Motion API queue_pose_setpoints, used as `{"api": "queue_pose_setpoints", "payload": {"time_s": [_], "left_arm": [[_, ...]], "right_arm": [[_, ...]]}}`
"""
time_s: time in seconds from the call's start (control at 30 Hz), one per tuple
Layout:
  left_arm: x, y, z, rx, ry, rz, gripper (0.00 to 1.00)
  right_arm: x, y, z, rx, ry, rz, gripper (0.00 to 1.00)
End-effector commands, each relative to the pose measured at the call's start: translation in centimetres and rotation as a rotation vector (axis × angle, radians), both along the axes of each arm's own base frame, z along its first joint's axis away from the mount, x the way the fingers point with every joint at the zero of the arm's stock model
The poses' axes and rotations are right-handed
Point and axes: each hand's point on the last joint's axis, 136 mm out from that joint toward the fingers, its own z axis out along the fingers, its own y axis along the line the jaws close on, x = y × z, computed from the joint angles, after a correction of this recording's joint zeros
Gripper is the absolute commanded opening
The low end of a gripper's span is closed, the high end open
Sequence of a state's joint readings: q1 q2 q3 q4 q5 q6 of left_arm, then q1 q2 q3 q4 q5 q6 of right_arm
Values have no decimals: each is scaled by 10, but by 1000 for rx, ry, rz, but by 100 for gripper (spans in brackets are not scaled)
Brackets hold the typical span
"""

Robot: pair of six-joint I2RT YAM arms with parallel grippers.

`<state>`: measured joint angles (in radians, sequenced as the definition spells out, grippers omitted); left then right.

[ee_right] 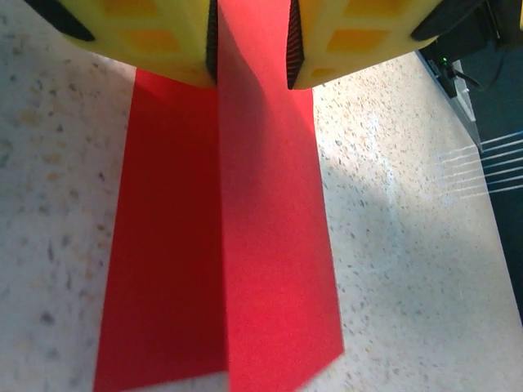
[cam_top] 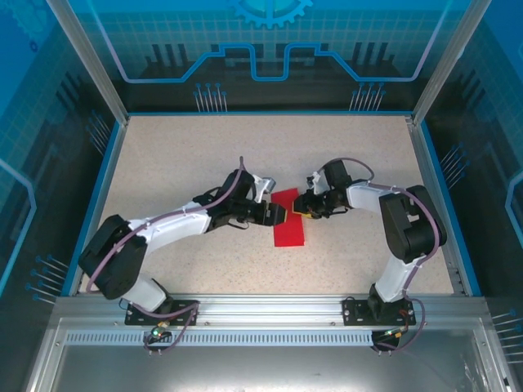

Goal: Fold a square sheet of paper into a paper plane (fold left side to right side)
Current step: Fold the triangle a second time at the center of the table.

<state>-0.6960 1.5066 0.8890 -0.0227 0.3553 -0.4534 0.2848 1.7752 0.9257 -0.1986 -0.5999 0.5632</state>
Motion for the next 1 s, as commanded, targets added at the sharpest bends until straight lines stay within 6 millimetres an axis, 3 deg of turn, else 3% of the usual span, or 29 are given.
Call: {"api": "queue_pose_setpoints", "payload": {"time_s": [0.0, 0.2, 0.43, 0.6, 0.97], "left_arm": [[-26, -1, -9, 134, -96, -79, 63], [-54, -25, -23, 322, -169, -153, 67], [-63, -56, -41, 450, -217, -186, 72], [-58, -61, -56, 568, -241, -163, 74], [-53, -61, -62, 646, -308, -137, 78]], "right_arm": [[8, 1, 12, 54, -3, 1, 19], [0, 1, 18, 56, 24, 17, 10], [-3, 0, 19, 49, 41, 17, 9], [-3, 0, 20, 52, 44, 17, 10], [-1, -5, 19, 1, 46, 22, 16]]}}
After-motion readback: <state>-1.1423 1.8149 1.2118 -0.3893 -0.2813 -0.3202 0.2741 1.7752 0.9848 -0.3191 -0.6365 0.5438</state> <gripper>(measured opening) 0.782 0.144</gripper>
